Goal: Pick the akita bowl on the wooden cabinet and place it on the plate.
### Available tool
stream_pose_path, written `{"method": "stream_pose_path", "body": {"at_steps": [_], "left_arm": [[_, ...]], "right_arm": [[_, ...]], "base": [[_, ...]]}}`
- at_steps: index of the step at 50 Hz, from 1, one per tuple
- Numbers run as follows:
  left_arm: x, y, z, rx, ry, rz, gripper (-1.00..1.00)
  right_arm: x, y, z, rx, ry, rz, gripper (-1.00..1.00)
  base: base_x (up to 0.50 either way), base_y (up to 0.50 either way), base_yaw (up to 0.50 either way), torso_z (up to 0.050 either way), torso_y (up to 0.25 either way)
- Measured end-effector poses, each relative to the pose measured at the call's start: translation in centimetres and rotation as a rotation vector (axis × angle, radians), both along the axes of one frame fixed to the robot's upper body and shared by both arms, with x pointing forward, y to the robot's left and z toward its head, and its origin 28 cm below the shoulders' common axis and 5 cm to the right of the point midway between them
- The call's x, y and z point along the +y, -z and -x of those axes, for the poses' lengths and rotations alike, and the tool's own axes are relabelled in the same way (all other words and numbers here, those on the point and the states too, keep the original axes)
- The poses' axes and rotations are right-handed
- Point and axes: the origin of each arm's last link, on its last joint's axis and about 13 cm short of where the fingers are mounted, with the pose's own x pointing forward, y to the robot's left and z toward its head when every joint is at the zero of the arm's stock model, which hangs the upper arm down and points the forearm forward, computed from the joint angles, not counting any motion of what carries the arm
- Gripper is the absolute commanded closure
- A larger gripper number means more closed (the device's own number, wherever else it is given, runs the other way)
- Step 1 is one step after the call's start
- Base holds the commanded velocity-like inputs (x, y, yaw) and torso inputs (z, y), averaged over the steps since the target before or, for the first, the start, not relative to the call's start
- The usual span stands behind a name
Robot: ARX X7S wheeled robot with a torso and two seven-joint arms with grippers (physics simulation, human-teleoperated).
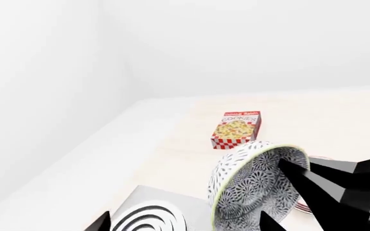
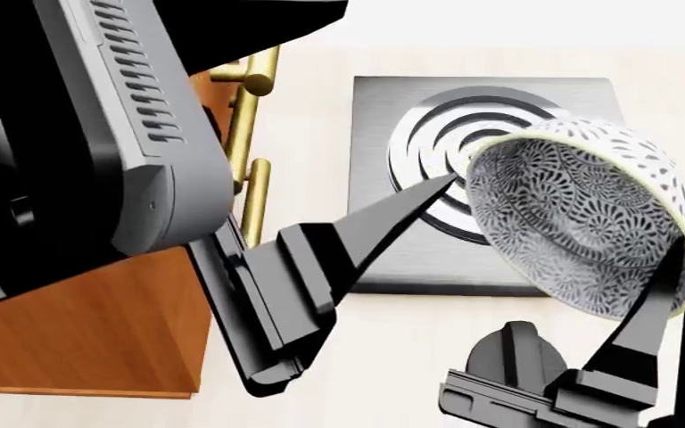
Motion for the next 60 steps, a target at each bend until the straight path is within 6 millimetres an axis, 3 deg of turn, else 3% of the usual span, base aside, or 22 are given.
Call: {"method": "stream_pose_path", "body": {"at_steps": [37,60], "left_arm": [[0.3,-0.1,-0.3,0.026,-0.016,0.043,-1.0],[0.4,0.0,-0.2,0.021,-0.021,0.051,-1.0]], "right_arm": [[-2.3,-0.8,0.4,-0.035,0.14,-0.15,1.0],[-4.1,-1.6,1.3,-0.107,0.269,-0.341,1.0]], "base": [[0.0,0.0,0.0,0.0,0.001],[0.0,0.0,0.0,0.0,0.0]]}}
